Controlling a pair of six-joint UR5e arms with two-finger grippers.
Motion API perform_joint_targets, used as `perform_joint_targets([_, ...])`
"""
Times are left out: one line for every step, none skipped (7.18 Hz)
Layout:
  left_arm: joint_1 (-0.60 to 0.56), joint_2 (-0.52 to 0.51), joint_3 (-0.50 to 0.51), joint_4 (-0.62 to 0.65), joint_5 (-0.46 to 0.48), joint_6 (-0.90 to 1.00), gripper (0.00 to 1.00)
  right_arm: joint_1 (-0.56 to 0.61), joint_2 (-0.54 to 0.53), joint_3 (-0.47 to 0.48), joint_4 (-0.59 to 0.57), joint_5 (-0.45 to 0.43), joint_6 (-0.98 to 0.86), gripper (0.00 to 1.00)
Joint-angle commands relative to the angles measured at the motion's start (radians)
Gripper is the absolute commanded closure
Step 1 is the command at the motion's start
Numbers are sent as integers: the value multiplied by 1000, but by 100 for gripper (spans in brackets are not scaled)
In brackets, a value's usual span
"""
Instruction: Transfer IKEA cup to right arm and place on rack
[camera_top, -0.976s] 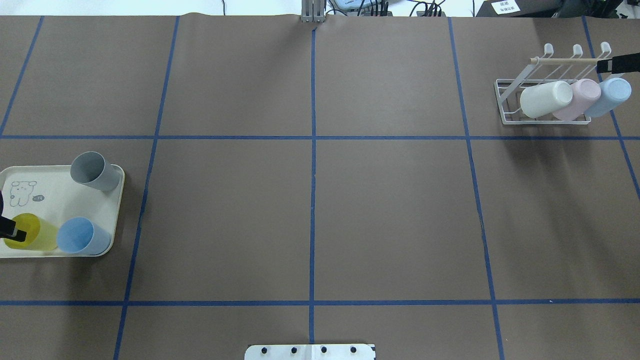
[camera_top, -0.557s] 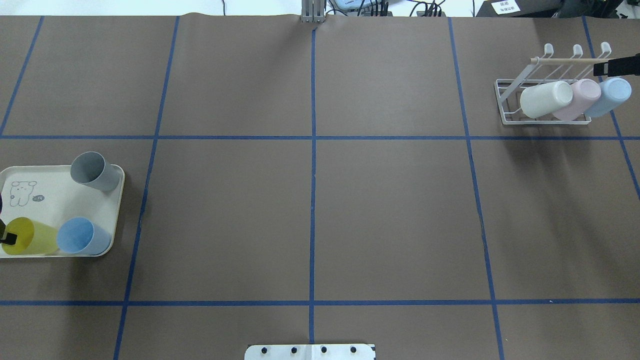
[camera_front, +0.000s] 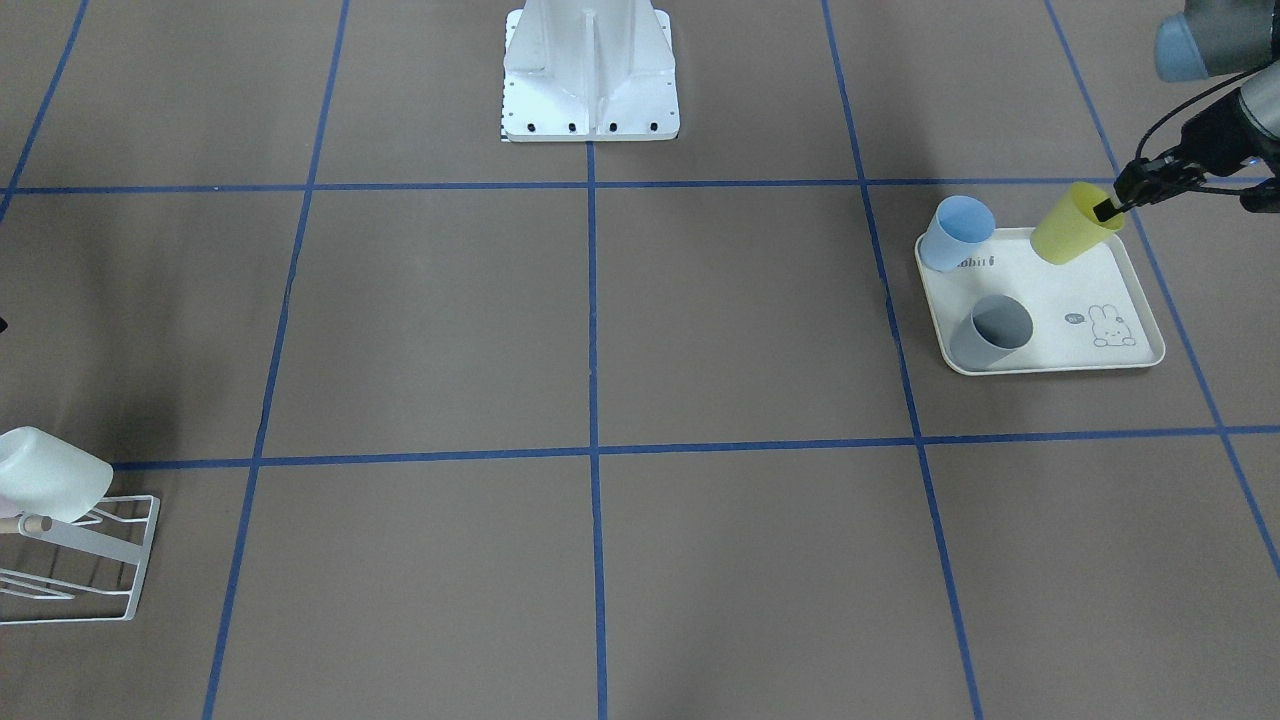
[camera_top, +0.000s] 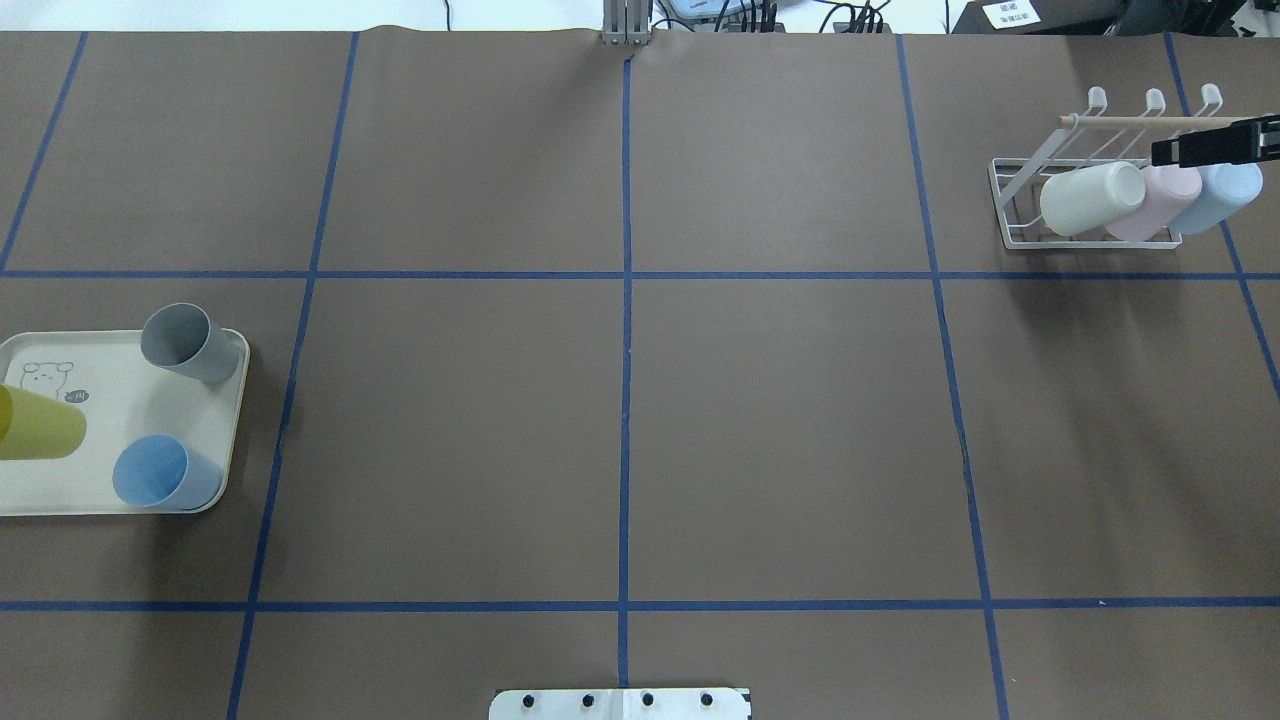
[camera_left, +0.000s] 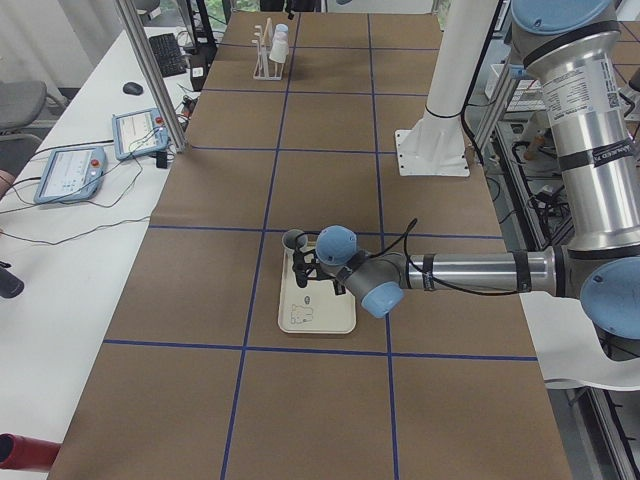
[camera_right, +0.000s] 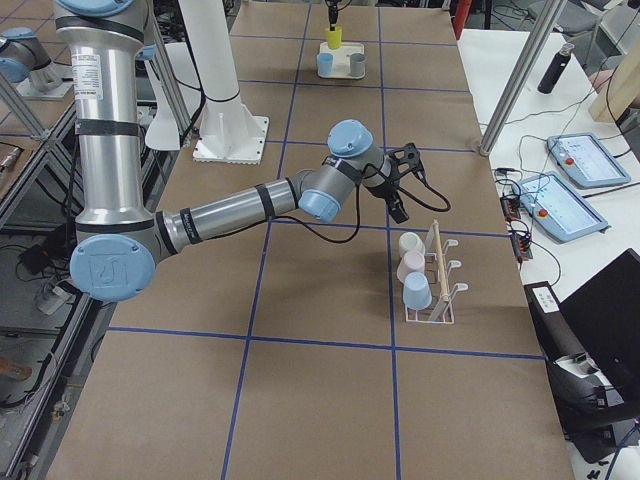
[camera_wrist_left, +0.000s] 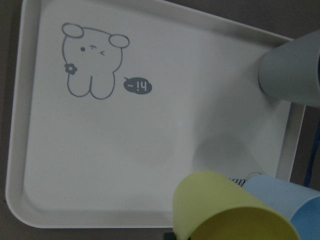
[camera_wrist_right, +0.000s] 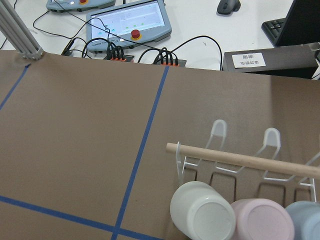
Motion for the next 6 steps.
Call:
perform_joint_targets([-47, -163, -9, 120, -3, -41, 100, -85, 6, -7, 114, -1, 158, 0])
perform_joint_targets([-45, -280, -7, 119, -8, -222, 100, -145, 27, -10, 163, -18, 287, 0])
perform_joint_targets([-38, -385, -7, 108, -7, -386, 100, -194, 76, -11, 172, -33, 446, 1])
perform_joint_targets([-3, -488, -7, 103, -3, -523, 100, -235, 120, -11, 174, -35, 595, 1])
perform_joint_targets([62, -586, -6, 103, 6, -668, 100, -286, 168, -8, 174, -49, 742, 1])
perform_joint_targets([124, -701, 8, 102, 62, -819, 100, -333, 214, -2, 176, -72, 894, 1])
